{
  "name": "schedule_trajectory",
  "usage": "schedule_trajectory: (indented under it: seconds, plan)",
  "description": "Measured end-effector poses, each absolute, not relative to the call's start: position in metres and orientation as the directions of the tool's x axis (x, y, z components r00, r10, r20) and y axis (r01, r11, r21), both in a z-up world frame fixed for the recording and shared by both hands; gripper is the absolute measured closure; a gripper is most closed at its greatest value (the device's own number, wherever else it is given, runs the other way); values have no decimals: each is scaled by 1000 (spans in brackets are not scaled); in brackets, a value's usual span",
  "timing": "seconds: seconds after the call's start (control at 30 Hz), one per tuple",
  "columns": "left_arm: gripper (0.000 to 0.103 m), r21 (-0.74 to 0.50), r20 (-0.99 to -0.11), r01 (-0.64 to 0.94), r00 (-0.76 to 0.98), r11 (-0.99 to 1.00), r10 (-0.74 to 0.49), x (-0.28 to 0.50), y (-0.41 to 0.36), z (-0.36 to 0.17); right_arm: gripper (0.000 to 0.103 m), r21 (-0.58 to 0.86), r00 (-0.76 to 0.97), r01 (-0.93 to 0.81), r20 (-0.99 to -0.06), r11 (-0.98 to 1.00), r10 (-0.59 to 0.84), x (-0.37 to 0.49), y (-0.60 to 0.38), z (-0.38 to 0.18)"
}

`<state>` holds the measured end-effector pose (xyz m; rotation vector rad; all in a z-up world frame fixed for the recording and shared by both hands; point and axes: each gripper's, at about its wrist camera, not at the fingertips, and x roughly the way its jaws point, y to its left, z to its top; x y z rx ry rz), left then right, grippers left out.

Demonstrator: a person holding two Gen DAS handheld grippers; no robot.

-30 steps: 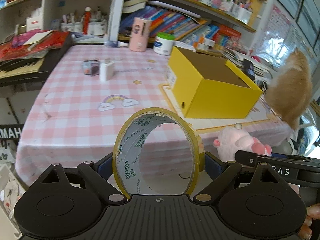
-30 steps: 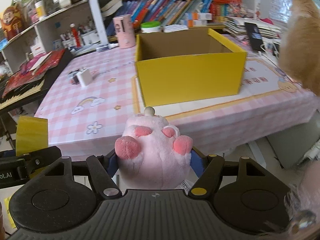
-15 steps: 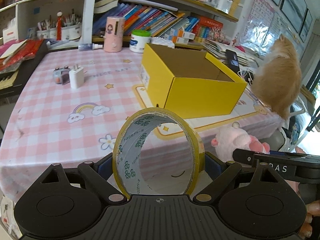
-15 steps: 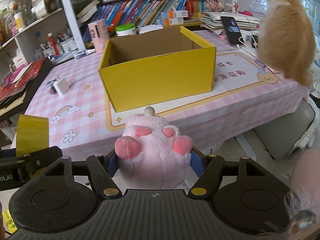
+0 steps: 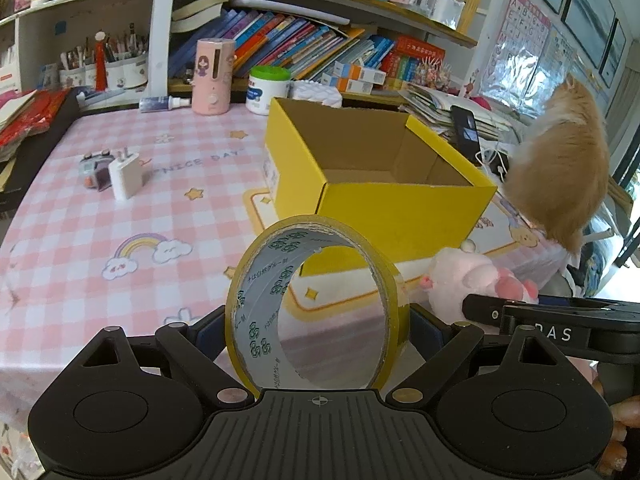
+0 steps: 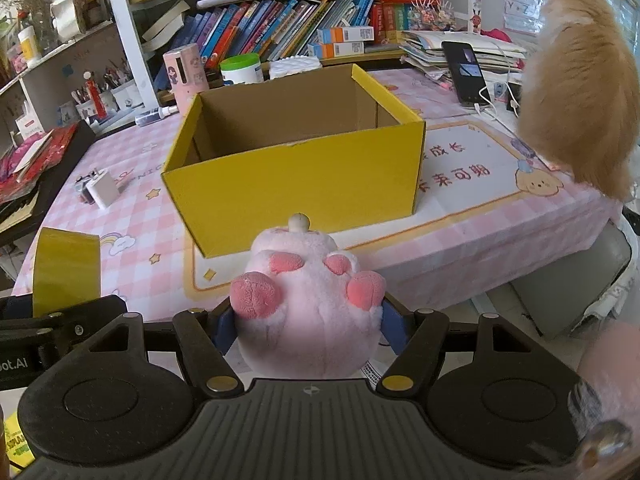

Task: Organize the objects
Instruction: 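Carry the tape roll and pink pig plush over the yellow box with both tools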

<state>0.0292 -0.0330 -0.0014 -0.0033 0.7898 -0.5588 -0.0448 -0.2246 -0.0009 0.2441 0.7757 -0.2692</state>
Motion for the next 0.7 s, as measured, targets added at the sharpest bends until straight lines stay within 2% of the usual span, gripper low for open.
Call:
schedule_trajectory:
  seconds: [0.27,0.53,0.7]
  plan:
    - [11,-167,-645,500,597,850,-477,43,-67,6,36,72,729,294,-662,953,-174,-28,-247,12]
    - [11,-87,-544,532,683,842,-487,61,-104,34,36,37,841,272,-495,962,-219,-12,-277,42]
    - [11,-46,-542,527,700,848,-465,82,-128,40,36,31,857,235,-478,971,-192,12,-300,48]
